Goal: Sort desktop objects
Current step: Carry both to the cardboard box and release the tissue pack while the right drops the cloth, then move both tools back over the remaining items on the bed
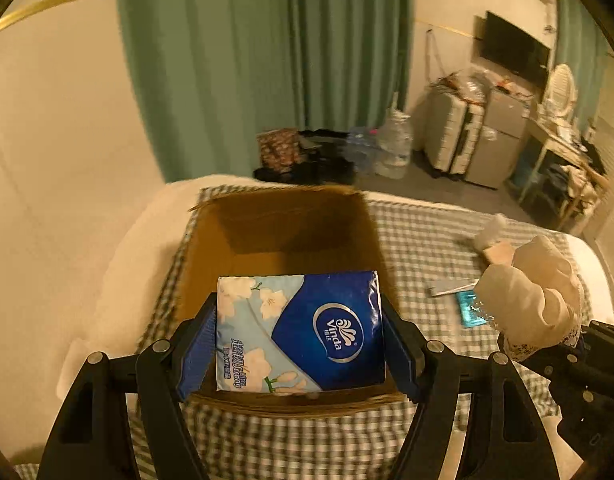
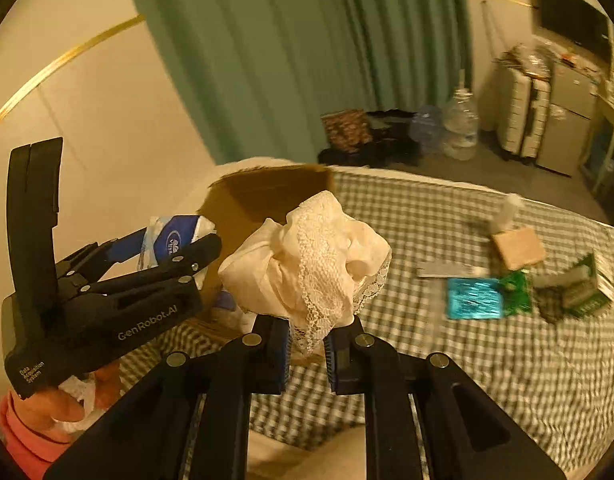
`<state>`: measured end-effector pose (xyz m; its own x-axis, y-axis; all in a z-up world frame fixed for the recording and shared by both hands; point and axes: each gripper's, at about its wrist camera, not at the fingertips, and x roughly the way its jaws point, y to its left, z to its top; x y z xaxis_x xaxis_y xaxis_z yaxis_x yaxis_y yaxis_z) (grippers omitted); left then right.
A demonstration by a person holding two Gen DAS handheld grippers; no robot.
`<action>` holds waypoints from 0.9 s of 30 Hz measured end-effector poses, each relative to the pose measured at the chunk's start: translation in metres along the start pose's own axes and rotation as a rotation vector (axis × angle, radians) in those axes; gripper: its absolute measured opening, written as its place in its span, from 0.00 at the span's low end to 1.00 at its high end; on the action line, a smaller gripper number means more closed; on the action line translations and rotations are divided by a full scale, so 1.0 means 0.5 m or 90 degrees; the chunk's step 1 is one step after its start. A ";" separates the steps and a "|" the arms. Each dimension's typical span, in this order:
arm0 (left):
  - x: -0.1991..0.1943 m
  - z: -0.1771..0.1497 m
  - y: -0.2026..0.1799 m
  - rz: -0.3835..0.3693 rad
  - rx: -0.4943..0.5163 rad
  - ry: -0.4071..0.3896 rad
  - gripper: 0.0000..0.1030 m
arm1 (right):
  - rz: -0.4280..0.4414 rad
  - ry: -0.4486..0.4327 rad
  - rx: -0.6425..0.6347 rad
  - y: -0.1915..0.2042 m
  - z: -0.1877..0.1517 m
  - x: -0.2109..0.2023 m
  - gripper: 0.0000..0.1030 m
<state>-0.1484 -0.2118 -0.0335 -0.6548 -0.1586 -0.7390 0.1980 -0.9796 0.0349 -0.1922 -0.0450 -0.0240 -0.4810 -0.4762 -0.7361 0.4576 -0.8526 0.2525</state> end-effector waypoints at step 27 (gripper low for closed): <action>0.092 -0.035 0.059 0.064 -0.040 0.036 0.96 | 0.002 0.023 0.126 -0.084 -0.006 0.129 0.74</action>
<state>-0.1598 -0.2460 -0.0781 -0.5882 -0.2461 -0.7704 0.3061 -0.9494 0.0695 -0.2400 -0.0393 -0.0838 -0.4514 -0.4745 -0.7557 0.3019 -0.8782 0.3711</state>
